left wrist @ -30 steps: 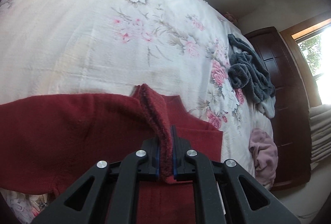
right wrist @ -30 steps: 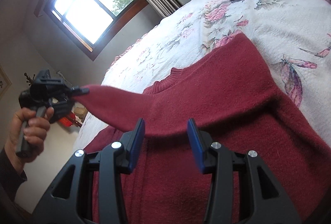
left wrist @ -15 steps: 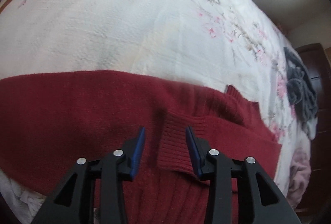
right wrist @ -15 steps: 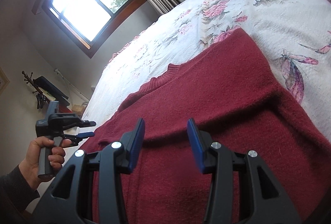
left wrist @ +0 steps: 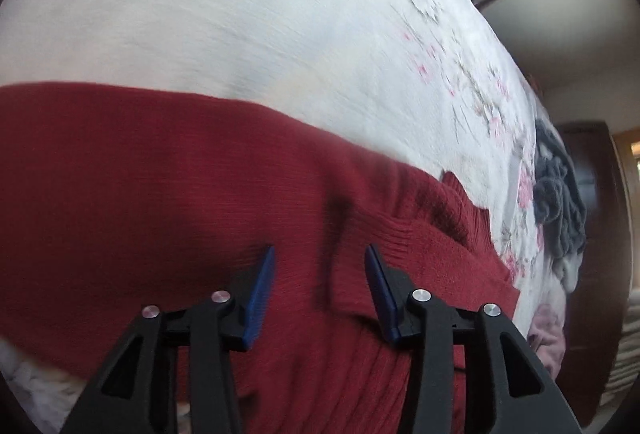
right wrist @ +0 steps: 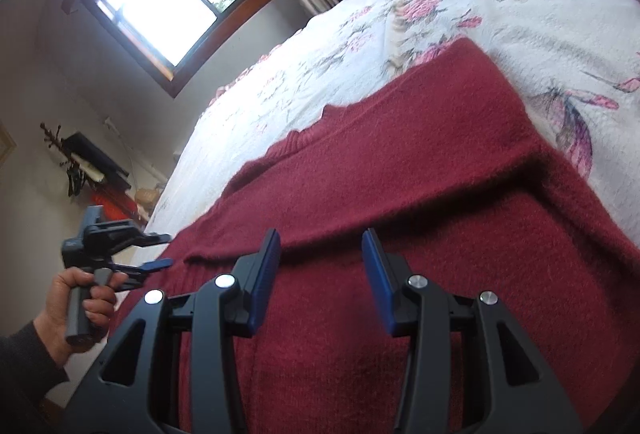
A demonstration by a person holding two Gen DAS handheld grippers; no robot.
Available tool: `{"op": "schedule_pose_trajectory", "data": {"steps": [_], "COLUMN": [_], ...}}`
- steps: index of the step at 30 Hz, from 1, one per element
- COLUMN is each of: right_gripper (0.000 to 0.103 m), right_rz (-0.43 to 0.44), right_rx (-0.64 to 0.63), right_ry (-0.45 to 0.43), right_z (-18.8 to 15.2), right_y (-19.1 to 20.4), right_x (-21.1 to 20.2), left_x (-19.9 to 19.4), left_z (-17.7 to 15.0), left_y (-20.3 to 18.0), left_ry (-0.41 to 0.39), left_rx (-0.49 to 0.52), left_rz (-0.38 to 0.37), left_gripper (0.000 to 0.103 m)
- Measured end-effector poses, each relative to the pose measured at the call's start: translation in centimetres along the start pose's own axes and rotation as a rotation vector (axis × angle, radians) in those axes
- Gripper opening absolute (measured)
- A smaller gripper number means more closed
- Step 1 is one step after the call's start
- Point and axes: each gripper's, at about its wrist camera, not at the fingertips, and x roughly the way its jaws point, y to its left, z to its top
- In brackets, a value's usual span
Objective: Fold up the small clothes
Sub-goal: 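Lift the sleeve with the left gripper and fold it over the sweater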
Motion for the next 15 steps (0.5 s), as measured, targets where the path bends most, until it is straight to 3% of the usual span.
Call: {"op": "schedule_pose_trajectory", "data": {"steps": [3, 8, 12, 15], "right_gripper": [0.043, 0.045, 0.049, 0.049], "right_rz": [-0.016, -0.027, -0.04, -0.056], "right_rx": [-0.054, -0.031, -0.06, -0.131], "right_ry": [0.027, 0.062, 0.107, 0.148], "right_z": [-0.5, -1.6, -3.2, -4.3], "right_y": [1.0, 2.6, 5.3, 8.1], "right_x": [-1.0, -5.3, -8.7, -9.6], "left_x": [-5.8, -15.6, -19.5, -20.5], "left_z": [-0.3, -2.3, -3.7, -3.7], "left_y": [5.2, 16.7, 24.6, 28.2], "left_ry": [-0.082, -0.23, -0.293, -0.323], "left_rx": [-0.071, -0.227, -0.386, -0.455], "left_rz": [0.0, 0.047, 0.048, 0.041], "left_gripper": [0.056, 0.06, 0.06, 0.06]}}
